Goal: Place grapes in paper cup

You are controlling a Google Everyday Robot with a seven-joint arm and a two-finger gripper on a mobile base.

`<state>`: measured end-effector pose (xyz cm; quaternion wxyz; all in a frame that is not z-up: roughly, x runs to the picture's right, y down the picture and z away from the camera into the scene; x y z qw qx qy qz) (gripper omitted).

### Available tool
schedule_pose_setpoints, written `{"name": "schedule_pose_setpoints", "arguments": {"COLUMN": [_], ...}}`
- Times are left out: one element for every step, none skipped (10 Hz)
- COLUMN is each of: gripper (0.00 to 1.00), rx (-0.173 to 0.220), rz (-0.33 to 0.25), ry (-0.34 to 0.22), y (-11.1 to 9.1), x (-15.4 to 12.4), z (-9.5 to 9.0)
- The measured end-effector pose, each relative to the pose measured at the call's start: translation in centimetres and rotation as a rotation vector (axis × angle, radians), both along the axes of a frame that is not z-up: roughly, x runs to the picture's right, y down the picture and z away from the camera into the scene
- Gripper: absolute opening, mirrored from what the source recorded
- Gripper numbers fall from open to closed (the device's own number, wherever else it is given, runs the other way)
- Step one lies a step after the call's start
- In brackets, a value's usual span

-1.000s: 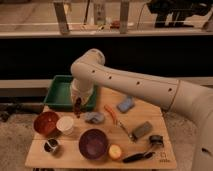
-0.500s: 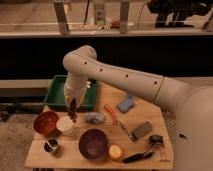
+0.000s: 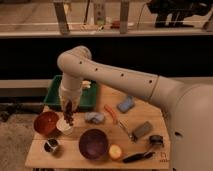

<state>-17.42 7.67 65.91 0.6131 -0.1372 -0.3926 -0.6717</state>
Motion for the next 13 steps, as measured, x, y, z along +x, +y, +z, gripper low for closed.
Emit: {"name": "schedule_pose_setpoints", "arguments": {"gripper": [0.00,0.00,0.00,0.00,0.00,0.00,0.00,0.00,0.00,0.00,0.00,0.00,0.00], "rx": [-0.013,-0.026,-0.047,-0.073,-0.110,-0.139,-0.171,-0.195,-0.209,-0.218,-0.230,-0.236,-0.240], "rz": [-0.005,-0.005,-0.007,-0.010,-0.018,-0.024,-0.033,-0.039,-0.041,-0.040,-0.037,-0.037,-0.038], "ry": [-0.012,-0.019,-0.023,-0.025,-0.025,-0.024,-0.023,-0.025,-0.023,-0.024,-0.024,-0.024,-0.022], "y": [0.7,1.3,1.8,2.2,2.8,3.1,3.5,3.8,4.0,4.1,4.2,4.3,4.4], "x": [-0.3,-0.6,-0.8,-1.2,-1.6,-1.7,-1.8,-2.1,-2.0,-2.0,-2.0,-2.0,-2.1], "z": [-0.3,-0.5,-0.5,-0.4,0.1,0.4,0.8,1.0,1.2,1.4,1.7,1.9,2.1]}}
